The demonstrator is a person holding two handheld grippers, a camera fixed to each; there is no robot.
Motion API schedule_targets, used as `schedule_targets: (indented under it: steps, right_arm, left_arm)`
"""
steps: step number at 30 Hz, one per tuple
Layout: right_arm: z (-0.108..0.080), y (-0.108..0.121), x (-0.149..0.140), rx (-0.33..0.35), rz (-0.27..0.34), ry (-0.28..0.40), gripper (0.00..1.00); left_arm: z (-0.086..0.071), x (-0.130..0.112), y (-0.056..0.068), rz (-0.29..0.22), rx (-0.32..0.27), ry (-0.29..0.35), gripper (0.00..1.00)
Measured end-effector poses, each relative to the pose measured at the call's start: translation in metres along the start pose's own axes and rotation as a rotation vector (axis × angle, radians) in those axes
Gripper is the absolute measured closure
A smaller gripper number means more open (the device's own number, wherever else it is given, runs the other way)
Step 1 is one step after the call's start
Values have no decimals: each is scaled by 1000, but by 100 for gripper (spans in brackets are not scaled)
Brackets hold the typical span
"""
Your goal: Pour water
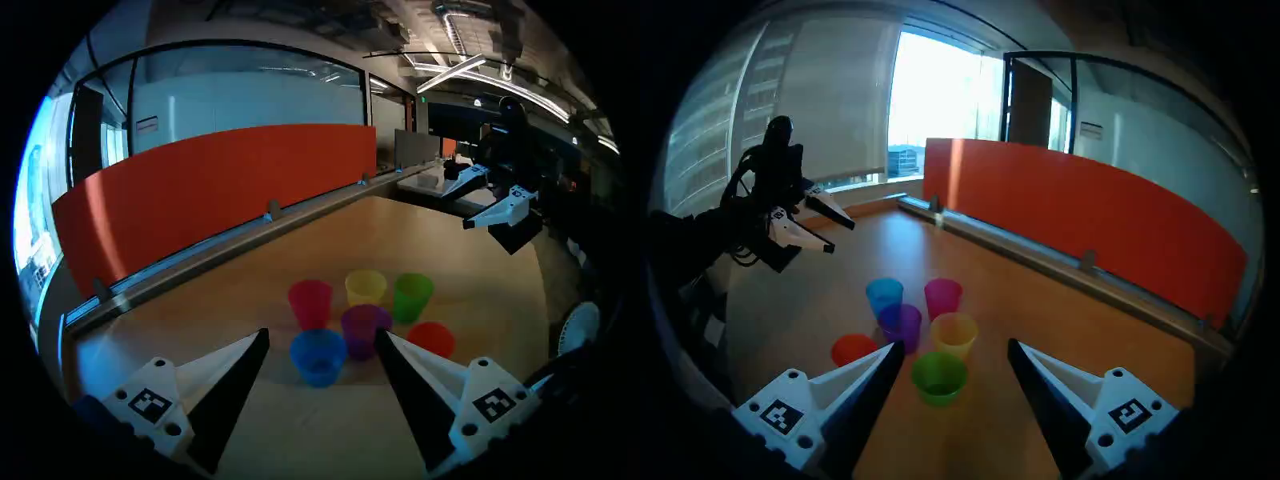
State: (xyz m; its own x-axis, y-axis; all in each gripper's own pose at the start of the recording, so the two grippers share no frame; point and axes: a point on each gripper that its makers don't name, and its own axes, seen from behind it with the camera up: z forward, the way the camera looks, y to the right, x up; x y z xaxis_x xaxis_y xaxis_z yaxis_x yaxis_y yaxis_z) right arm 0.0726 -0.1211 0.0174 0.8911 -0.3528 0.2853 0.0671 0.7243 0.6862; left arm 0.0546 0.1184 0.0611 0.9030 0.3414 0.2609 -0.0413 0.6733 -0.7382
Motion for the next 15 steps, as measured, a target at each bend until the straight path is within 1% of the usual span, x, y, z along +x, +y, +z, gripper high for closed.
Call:
schedule_targets:
  steps: [6, 15]
  right_arm:
    - [11, -5, -17, 11, 5, -17, 0]
    - [26, -11, -40, 21, 7, -43, 0]
  left_arm:
    - [15, -24, 5, 8, -21, -41, 2]
    - [33, -57, 12, 29, -41, -100, 2]
